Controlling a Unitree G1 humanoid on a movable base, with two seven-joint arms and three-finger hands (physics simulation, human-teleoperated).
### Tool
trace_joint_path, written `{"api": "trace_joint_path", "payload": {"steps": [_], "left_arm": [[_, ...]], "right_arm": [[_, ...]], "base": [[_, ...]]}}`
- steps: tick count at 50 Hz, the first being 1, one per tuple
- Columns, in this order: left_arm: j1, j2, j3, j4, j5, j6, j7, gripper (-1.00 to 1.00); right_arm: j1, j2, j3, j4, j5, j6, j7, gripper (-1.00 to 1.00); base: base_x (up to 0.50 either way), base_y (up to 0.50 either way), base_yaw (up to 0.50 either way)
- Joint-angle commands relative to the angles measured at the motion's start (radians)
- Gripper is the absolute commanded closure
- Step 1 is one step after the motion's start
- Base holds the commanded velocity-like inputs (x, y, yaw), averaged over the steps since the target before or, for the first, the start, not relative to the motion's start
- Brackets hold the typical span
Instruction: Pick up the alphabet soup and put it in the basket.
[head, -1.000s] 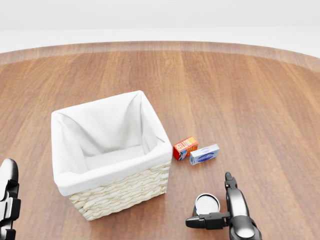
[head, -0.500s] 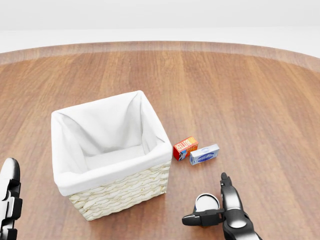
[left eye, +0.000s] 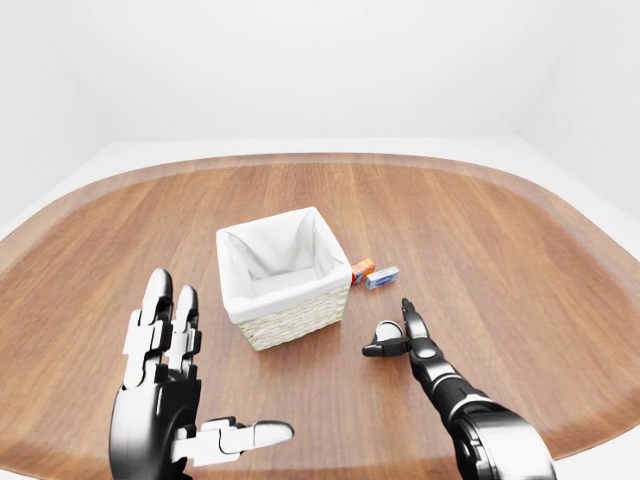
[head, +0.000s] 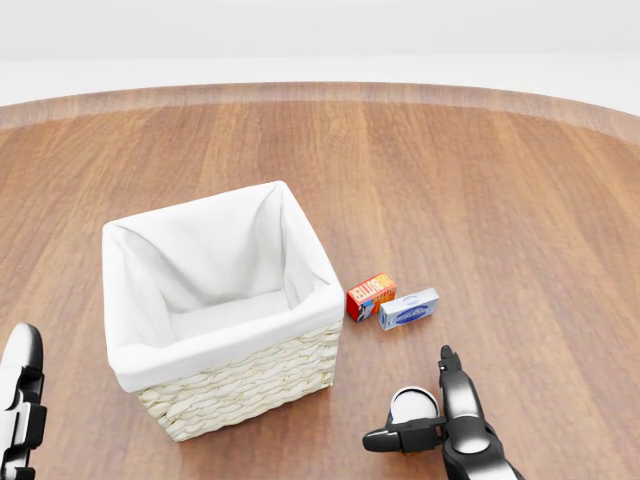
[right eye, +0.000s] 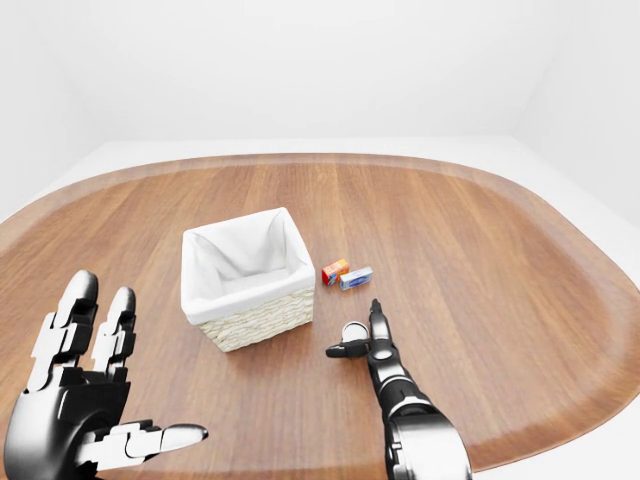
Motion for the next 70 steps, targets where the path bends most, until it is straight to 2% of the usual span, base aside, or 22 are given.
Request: {"api": "trace_joint_path", "payload": {"steps": [1, 32, 33, 34, 35, 70], "left_arm": [[0.002, 0.006, -0.002, -0.002, -0.005, 0.0, 0.002, -1.0], [-0.005, 0.0, 0.0, 0.003, -0.007, 0.0, -0.004, -1.0], [-0.006, 0.0, 0.0, 0.004, -0.007, 0.0, -0.004, -1.0], [-0.007, 0.0, 0.0, 0.005, -0.006, 0.0, -0.003, -1.0], [-0.005, 0.001, 0.002, 0.003, -0.01, 0.0, -0.004, -1.0], [-0.009, -0.008, 0.008, 0.0, -0.015, 0.0, -0.008, -1.0]], "right_arm": [[-0.001, -0.001, -0.022, 0.029, -0.012, 0.0, -0.007, -1.0], [0.015, 0.033, -0.019, 0.047, -0.106, 0.0, -0.043, -0.96], [0.016, 0.034, -0.019, 0.047, -0.107, 0.0, -0.043, -0.04], [0.016, 0.034, -0.019, 0.047, -0.108, 0.0, -0.043, 0.55], [0.017, 0.035, -0.02, 0.047, -0.109, 0.0, -0.043, 1.0], [0.017, 0.03, -0.023, 0.041, -0.098, 0.0, -0.029, 1.0]], "base": [[0.0, 0.0, 0.0], [0.0, 0.0, 0.0], [0.0, 0.0, 0.0], [0.0, 0.0, 0.0], [0.0, 0.0, 0.0], [0.0, 0.0, 0.0]]}}
